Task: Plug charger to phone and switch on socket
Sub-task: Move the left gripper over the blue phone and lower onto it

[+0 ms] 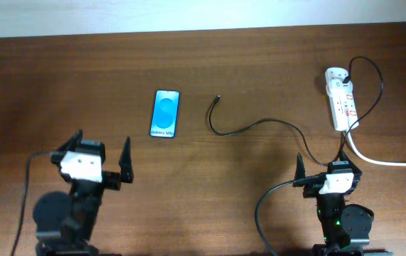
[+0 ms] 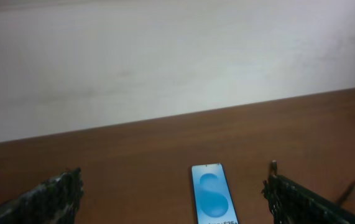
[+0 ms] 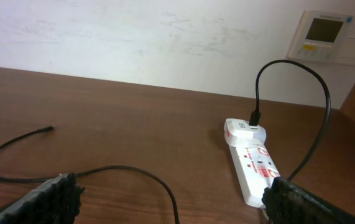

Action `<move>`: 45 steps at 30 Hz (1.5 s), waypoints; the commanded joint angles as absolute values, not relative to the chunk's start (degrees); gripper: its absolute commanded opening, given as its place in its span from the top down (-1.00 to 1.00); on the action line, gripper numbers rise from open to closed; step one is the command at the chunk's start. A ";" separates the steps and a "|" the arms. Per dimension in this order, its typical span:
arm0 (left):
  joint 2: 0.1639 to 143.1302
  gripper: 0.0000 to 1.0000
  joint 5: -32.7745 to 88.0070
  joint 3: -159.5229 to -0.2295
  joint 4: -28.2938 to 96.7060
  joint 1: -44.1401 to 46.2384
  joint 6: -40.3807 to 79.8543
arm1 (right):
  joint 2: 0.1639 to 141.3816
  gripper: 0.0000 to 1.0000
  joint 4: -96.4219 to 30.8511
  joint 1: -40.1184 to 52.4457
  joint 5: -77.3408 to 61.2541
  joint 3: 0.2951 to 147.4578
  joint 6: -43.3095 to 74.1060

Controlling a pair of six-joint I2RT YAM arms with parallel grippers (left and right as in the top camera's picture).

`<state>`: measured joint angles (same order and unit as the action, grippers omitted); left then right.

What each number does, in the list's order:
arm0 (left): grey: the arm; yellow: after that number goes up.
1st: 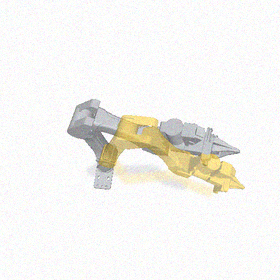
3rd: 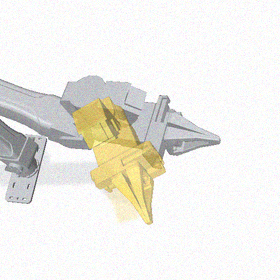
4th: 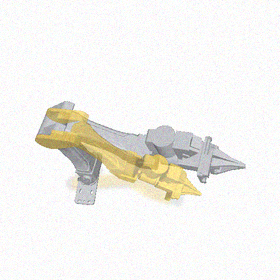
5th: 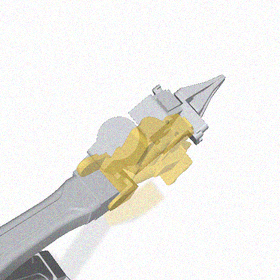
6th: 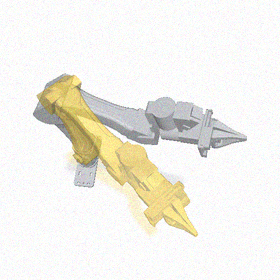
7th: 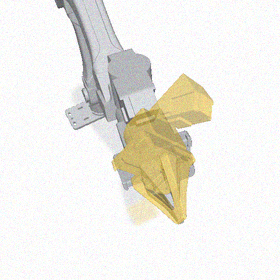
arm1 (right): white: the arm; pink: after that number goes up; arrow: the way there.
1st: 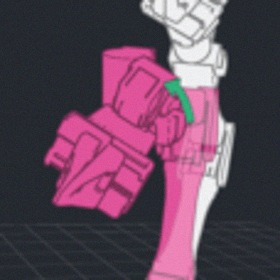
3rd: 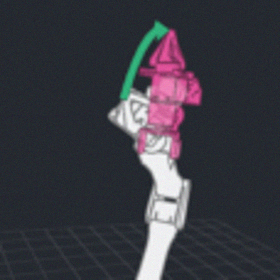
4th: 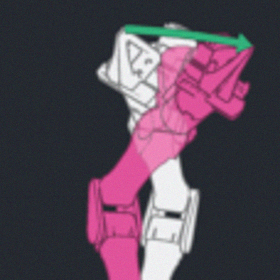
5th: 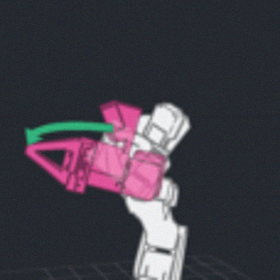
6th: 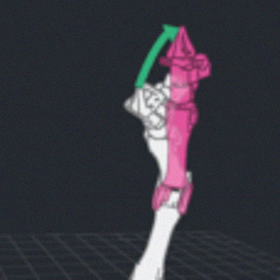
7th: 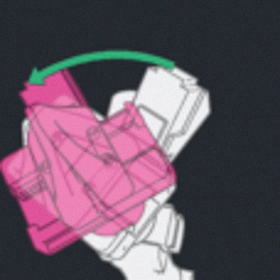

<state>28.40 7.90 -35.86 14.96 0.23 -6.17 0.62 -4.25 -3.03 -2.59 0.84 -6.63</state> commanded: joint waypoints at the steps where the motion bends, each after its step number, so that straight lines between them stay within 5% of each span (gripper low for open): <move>1: 36.93 -0.99 7.99 -45.36 18.61 0.10 -5.61 | 0.19 -0.97 -4.21 -3.40 -2.52 0.32 -6.85; 18: 99.68 -0.98 11.55 -109.54 60.18 3.03 -6.98 | 0.19 -0.97 -4.21 -3.40 -2.52 0.32 -6.85; 27: 116.29 -0.99 14.59 -110.26 59.94 5.85 -6.39 | 0.19 -0.97 -4.23 -3.40 -2.52 0.32 -6.85; 35: 125.21 -0.99 -1.02 -110.32 57.98 12.27 3.66 | 0.19 -0.97 -4.23 -3.40 -2.52 0.32 -6.85; 45: 129.43 -0.99 -1.26 -110.37 57.95 16.25 10.85 | 0.19 -0.97 -4.23 -3.40 -2.52 0.32 -6.85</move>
